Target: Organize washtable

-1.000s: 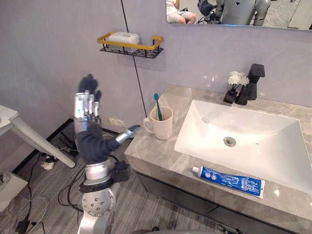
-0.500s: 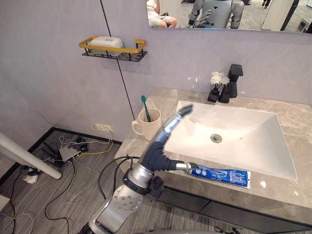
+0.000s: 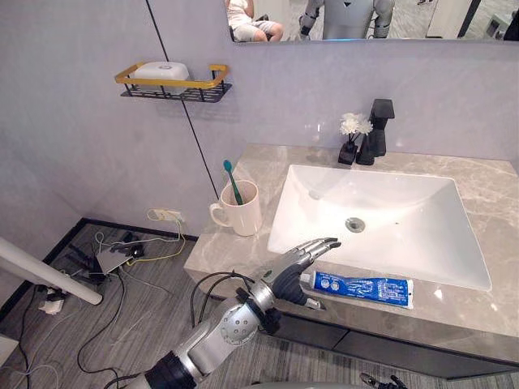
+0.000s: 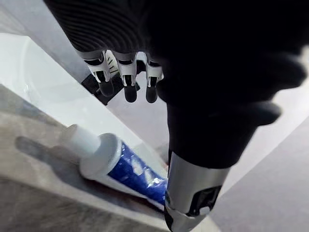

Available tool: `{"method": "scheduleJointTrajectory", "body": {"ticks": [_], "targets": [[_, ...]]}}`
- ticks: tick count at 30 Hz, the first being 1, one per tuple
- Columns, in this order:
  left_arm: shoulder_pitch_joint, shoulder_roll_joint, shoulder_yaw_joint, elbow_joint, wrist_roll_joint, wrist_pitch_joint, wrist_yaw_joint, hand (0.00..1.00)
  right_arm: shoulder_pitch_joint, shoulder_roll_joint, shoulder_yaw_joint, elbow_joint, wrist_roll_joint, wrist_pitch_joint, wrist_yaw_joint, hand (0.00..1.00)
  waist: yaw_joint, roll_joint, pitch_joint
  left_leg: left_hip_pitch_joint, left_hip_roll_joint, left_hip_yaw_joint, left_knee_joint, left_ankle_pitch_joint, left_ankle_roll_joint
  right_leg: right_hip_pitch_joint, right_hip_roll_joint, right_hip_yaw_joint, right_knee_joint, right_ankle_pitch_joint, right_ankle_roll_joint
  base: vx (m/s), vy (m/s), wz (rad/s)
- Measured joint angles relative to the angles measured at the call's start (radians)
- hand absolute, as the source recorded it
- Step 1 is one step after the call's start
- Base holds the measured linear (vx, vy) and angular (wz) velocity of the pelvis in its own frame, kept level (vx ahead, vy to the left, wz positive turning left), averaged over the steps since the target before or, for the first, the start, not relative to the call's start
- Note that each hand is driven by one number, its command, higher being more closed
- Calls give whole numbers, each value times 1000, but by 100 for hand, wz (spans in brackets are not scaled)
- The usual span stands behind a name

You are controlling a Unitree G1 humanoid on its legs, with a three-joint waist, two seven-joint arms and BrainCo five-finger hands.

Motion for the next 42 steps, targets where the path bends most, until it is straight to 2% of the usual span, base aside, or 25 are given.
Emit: {"method": "scheduleJointTrajectory", "body": {"ticks": [3, 4, 5, 12, 22, 28, 33, 42], "targets": [[-53, -8, -7, 27, 13, 9, 0, 0, -16, -3, -7, -7, 0, 1, -1, 0, -4, 6, 31, -1, 0, 0, 0, 0, 0, 0, 0, -1, -2, 0, 0, 0, 0, 0], [-55, -11, -8, 31, 13, 9, 0, 0, -19, -3, -7, -7, 0, 1, -1, 0, -7, -1, 36, -1, 0, 0, 0, 0, 0, 0, 0, -1, -2, 0, 0, 0, 0, 0], [-58, -13, -8, 42, 19, 9, 0, 0, -24, -3, -8, -7, 0, 1, -1, 0, -16, 4, 37, -1, 0, 0, 0, 0, 0, 2, 0, -2, -3, 0, 0, 0, 0, 0], [-89, -23, -35, 77, 22, 10, -3, 0, -38, -5, -26, -12, 0, 3, 0, 0, -21, 12, 56, -1, -1, 0, 1, 0, 0, 1, -2, -1, -4, 1, 1, -15, -6, 0], [-113, -34, -56, 91, 19, 9, -32, 0, -38, -25, -26, -15, 0, 13, 1, 0, -22, 50, 72, -2, -1, -1, 2, 0, 0, 1, -2, -3, -3, 1, 2, -31, -10, 0], [-133, -34, -74, 90, -13, 7, -49, 0, -45, -32, -24, -15, 0, 15, 1, 0, -31, 50, 72, -4, -2, -4, 2, 0, 0, 4, -2, -7, -10, 2, 3, 0, 0, 1], [-132, -24, -73, 74, -101, 9, -68, 0, -46, -32, -22, -15, -1, 16, 4, 0, -45, 50, 72, -4, -2, -6, 2, 0, 0, 6, -2, -8, -10, 2, 3, 0, 0, 0], [-132, 29, -66, -31, -141, 9, -85, 0, -40, -32, -15, -15, -2, 17, 22, 0, -44, 52, 71, 0, -2, -6, 3, 0, -1, 9, -2, -8, -10, 2, 3, 0, 0, 0]]}}
